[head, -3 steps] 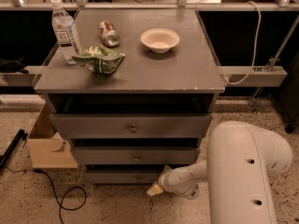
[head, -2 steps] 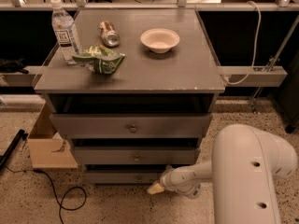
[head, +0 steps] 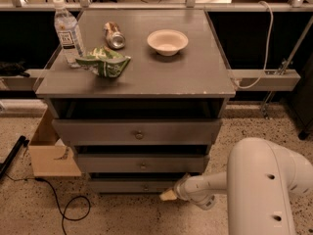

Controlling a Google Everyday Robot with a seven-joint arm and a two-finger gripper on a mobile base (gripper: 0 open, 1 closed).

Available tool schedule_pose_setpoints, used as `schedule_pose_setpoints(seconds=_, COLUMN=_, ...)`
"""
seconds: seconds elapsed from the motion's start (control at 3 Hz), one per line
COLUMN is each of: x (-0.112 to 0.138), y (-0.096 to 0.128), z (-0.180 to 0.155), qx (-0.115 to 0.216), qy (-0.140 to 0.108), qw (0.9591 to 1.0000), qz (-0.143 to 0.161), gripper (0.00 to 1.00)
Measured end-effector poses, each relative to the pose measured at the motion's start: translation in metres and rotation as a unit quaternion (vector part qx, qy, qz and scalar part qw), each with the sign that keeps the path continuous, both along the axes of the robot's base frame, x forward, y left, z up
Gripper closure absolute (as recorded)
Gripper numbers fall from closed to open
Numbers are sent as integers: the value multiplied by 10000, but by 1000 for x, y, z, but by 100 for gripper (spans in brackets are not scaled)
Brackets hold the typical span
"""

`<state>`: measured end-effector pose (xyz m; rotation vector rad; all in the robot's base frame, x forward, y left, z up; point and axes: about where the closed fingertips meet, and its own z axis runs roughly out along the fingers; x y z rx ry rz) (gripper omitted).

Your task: Open bottom drawer

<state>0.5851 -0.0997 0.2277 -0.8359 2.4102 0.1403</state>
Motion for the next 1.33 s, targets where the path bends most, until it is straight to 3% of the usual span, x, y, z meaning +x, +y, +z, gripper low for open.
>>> schedule_pose_setpoints(seconds=0.67, x=-1, y=5, z=-1, qx=-61, qy=-34, qw=10000, qz=50, gripper=0)
schedule_pose_setpoints(seconds=1.0, x=0, y=10, z=-7, qx=-282, qy=-56, qw=9995, qz=106, gripper=0)
schedule_pose_setpoints(seconds=1.33, x=15, y=20, z=-9, qx=-722, qy=-279, qw=9968, qz=207, gripper=0)
